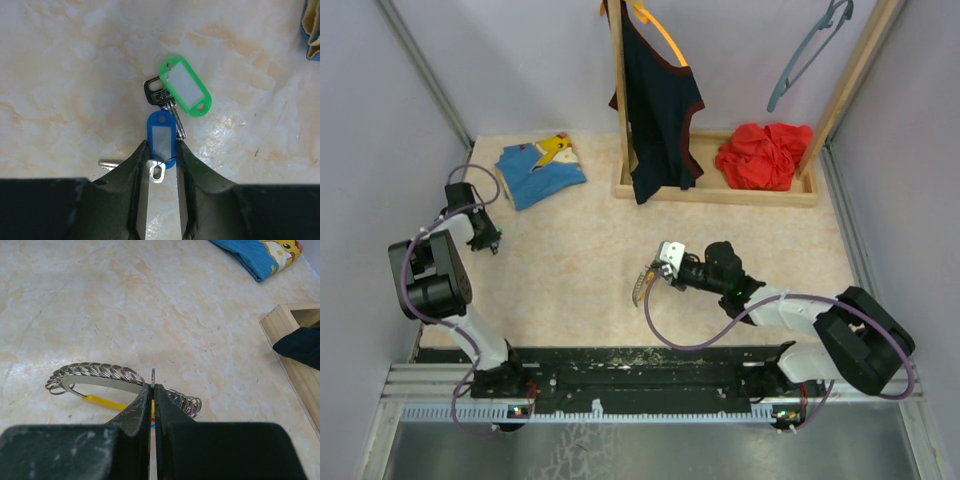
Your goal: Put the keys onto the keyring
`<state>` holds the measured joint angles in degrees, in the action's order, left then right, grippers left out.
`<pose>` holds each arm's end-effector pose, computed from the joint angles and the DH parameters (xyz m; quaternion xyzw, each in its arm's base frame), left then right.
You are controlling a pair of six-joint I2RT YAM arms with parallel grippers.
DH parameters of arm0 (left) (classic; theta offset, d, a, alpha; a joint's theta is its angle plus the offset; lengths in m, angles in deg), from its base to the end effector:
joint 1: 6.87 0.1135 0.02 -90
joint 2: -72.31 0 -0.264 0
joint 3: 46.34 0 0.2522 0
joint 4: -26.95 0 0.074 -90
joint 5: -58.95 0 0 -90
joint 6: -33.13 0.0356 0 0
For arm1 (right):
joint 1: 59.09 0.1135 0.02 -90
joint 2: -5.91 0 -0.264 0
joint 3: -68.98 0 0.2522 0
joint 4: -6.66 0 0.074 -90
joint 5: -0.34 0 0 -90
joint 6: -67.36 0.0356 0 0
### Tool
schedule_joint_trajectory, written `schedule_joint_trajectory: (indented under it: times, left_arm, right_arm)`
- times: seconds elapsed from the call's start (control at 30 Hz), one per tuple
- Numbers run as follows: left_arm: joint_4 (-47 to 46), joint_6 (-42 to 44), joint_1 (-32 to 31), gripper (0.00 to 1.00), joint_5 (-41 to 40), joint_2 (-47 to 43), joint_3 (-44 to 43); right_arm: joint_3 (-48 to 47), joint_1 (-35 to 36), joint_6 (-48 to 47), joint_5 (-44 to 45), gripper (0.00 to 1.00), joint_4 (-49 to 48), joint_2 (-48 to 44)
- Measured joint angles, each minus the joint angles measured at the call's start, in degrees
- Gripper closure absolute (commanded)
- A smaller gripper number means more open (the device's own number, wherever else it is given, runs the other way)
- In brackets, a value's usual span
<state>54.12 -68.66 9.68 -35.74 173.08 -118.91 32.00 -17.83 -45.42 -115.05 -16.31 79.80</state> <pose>0.3383 0.1036 0.1636 -0.2453 0.9219 0.0514 0.2955 0.1789 0.1773 0.1901 -0.5222 0.5797 0.2674 0.5654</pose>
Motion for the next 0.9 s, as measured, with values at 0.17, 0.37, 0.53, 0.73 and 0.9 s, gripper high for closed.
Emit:
schedule_joint_trajectory:
  times: [0.17,0.37,0.53,0.73,0.9]
  left_arm:
    - [1.8,0.2,0.1,0.82,4.7,0.4,-0.8]
    - [2.9,-1.0,-4.2,0.82,10.2,-4.6,4.9]
    - [4.9,-5.5,-16.3,0.80,13.0,-9.1,9.5]
    - [4.7,-12.6,-31.8,0.77,15.5,-7.9,8.7]
    - [3.1,-16.5,-41.0,0.69,15.2,-4.7,5.3]
  right_arm:
    - [0.0,0.4,-0.5,0.5,1.00,0.7,-0.7]
    - [0.0,1.1,-1.4,1.6,1.00,1.3,-2.2]
    - [0.0,1.4,-1.7,1.8,1.00,1.3,-3.0]
    - [0.0,1.4,-1.7,1.8,1.00,1.7,-3.0]
    - [0.0,1.4,-1.7,2.0,1.00,2.1,-3.0]
